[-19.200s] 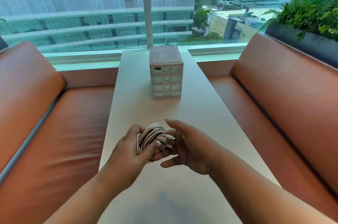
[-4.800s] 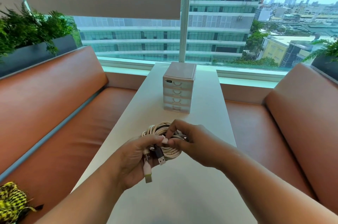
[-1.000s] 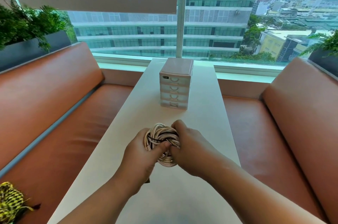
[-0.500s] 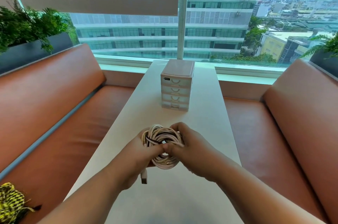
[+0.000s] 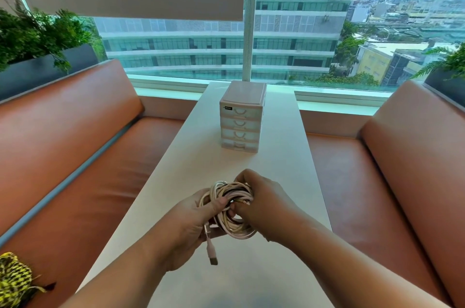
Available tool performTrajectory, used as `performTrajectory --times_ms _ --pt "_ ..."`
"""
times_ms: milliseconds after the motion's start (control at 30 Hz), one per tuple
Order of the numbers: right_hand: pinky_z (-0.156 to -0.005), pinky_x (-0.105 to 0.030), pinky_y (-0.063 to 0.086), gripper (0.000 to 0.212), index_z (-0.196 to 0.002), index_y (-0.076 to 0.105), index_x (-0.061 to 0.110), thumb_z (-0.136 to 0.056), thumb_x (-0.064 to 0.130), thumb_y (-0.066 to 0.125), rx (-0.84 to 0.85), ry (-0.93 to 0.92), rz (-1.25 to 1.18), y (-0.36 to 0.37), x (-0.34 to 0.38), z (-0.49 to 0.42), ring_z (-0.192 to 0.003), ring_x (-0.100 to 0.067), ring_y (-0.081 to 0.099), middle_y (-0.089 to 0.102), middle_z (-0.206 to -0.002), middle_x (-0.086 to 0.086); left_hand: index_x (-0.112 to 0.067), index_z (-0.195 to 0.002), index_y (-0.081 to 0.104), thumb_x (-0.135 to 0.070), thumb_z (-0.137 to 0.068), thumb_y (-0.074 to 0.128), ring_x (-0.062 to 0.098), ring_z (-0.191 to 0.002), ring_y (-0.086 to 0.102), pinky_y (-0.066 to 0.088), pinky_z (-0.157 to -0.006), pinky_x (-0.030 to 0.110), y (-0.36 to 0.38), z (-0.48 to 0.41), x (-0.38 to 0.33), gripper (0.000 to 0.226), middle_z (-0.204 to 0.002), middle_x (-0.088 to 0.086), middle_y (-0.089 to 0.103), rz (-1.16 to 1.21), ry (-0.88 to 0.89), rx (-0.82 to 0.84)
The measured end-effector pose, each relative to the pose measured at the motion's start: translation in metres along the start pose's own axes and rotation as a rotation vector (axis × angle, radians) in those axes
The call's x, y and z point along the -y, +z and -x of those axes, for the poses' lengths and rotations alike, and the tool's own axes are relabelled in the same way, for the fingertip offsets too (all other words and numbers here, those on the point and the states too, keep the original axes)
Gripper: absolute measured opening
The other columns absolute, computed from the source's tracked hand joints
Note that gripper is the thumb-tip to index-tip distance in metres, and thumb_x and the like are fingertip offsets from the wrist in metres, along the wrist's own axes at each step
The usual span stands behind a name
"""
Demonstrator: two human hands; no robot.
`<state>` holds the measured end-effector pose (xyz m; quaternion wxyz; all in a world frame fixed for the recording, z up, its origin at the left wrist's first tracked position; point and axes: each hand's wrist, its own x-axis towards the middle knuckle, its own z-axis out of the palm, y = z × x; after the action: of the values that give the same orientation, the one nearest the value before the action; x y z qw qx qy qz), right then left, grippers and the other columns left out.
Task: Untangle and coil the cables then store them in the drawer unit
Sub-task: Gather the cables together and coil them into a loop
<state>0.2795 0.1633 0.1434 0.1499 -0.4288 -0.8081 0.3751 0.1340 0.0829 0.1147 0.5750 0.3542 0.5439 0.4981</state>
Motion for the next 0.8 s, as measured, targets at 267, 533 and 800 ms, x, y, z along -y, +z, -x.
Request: performTrajectory --times_ms 267,533,800 --pt "-0.071 -0.045 0.055 0.025 -0.112 0.045 0.027 -0.090 0.025 0.057 0.146 -0.113 0.115 -0.004 0.002 0.005 -0.080 -0.027 0.064 0.064 -0.097 -0.004 -0.011 -0.101 0.066 -0.010 -0.067 0.062 0.020 -0.074 0.058 0.048 -0.063 0.033 0.000 -0.006 0.004 0.034 -0.086 0.016 0.064 -0.139 0.088 -0.172" --pt "-0.067 -0.032 0.043 0.017 -0.110 0.041 0.014 -0.099 0.026 0.046 0.183 -0.026 0.427 -0.008 0.009 -0.001 -0.080 -0.026 0.056 0.058 -0.101 -0.010 -0.030 -0.088 0.066 -0.005 -0.077 0.064 0.015 -0.066 0.063 0.045 -0.045 0.022 0.015 -0.008 -0.005 0.027 -0.069 -0.005 0.066 -0.541 0.292 -0.451" --pt "-0.074 -0.038 0.051 0.022 -0.090 0.060 0.021 -0.086 0.042 0.065 0.179 -0.001 0.119 -0.013 -0.008 -0.007 -0.080 -0.020 0.063 0.068 -0.089 -0.003 -0.028 -0.110 0.063 -0.028 -0.070 0.074 0.017 -0.090 0.069 0.057 -0.067 0.033 -0.002 -0.002 -0.007 0.042 -0.098 0.000 0.071 -0.164 0.071 -0.051"
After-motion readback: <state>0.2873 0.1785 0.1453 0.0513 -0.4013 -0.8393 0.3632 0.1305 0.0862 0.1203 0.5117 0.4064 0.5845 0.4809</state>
